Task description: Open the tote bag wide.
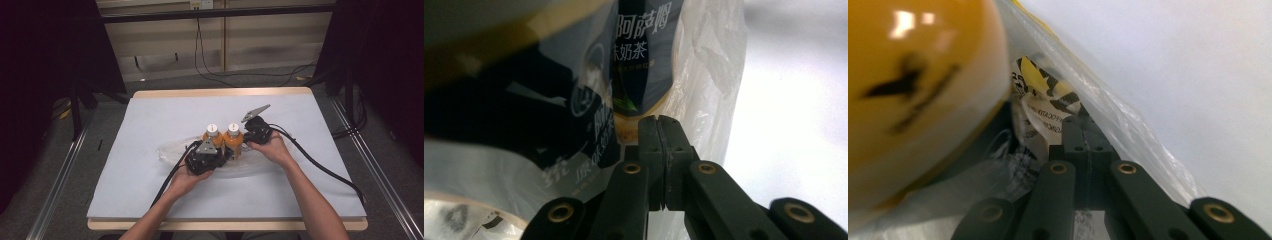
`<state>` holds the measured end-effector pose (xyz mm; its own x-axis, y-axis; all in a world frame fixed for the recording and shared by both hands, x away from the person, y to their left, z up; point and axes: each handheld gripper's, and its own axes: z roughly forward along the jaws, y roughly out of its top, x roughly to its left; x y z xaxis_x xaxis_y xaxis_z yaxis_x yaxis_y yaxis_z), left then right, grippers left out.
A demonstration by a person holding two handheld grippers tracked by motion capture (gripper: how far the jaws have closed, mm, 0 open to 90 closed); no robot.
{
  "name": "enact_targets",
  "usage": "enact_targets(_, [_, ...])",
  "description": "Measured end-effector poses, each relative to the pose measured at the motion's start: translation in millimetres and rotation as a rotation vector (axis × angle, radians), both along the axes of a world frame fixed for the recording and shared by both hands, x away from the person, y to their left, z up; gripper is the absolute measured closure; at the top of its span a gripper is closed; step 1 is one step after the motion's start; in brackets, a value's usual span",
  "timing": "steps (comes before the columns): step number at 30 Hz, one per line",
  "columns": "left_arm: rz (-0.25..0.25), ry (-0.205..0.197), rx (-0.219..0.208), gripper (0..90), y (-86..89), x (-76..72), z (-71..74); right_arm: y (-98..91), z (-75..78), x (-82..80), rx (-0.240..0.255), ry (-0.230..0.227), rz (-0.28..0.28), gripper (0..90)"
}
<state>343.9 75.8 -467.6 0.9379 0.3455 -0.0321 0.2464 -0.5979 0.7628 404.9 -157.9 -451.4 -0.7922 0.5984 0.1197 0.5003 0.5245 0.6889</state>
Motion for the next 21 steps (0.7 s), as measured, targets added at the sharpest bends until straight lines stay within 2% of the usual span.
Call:
enact_targets(2, [-0.006, -0.002, -0.002, 89.5, 1.4, 0.4, -0.9, 1.1, -3.9, 2.1, 0.005, 0.016, -0.009, 90.0])
enact_targets(7, [-0.009, -0.007, 0.025, 89.5, 4.0, -3.2, -3.7, 3.3, -17.4, 8.0, 0.006, 0.053, -0.021, 90.0])
enact_targets(8, [-0.011, -0.01, 0.004, 89.5, 3.9, -3.5, -6.0, 3.8, -19.4, 8.7, 0.011, 0.054, -0.021, 90.0])
enact_targets(9, [-0.009, -0.007, 0.018, 89.5, 4.5, -4.5, -6.1, 4.0, -20.9, 9.4, 0.007, 0.055, -0.023, 90.0])
enact_targets(11, [-0.016, -0.013, 0.015, 89.6, 4.0, -5.6, -7.9, 4.5, -23.6, 10.3, 0.006, 0.059, -0.024, 90.0])
enact_targets(12, [-0.018, -0.014, 0.035, 89.6, 3.5, -7.0, -7.9, 4.8, -24.3, 10.4, 0.002, 0.064, -0.031, 90.0])
enact_targets(13, [-0.018, -0.013, 0.031, 89.6, 1.9, -9.2, -10.0, 4.9, -25.7, 10.7, 0.004, 0.066, -0.029, 90.0])
enact_targets(15, [-0.039, -0.02, 0.068, 89.6, -2.2, -13.1, -12.5, 5.9, -28.6, 10.8, 0.001, 0.069, -0.033, 90.0])
enact_targets(21, [-0.043, -0.014, 0.067, 89.9, -5.0, -14.5, -14.8, 6.1, -29.8, 10.9, 0.009, 0.069, -0.047, 90.0])
